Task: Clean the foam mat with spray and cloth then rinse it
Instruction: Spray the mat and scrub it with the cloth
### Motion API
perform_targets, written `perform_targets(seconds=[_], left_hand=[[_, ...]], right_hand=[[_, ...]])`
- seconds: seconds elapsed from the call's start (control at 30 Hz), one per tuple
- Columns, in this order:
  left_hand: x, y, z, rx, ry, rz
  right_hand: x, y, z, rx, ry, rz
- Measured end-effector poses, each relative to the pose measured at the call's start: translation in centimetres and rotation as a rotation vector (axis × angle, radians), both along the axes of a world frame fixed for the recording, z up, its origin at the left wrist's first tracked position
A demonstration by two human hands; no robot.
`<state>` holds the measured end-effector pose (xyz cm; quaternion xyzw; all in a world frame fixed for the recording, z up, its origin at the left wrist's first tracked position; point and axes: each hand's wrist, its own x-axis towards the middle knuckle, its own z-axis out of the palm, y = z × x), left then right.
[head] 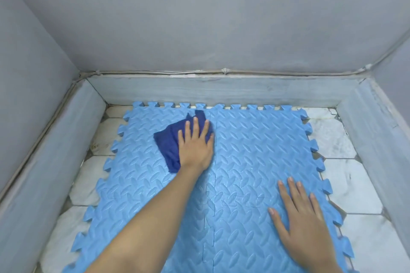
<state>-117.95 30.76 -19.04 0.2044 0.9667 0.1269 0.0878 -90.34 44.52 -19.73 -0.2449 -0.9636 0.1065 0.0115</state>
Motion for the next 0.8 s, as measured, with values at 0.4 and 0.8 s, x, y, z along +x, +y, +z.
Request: perform_targets(seconds=[0.4, 0.8], left_hand=[[-2.5, 3.4, 0.4, 0.003, 0.003, -0.405], [-3.0, -5.2, -0.3, -0.040, 0.091, -0.071]], right_hand=[[-0.2, 0.3, 0.1, -0.066, 0.015, -0.028], [0.1, 0.0, -0.1, 0.001, 0.072, -0.020]])
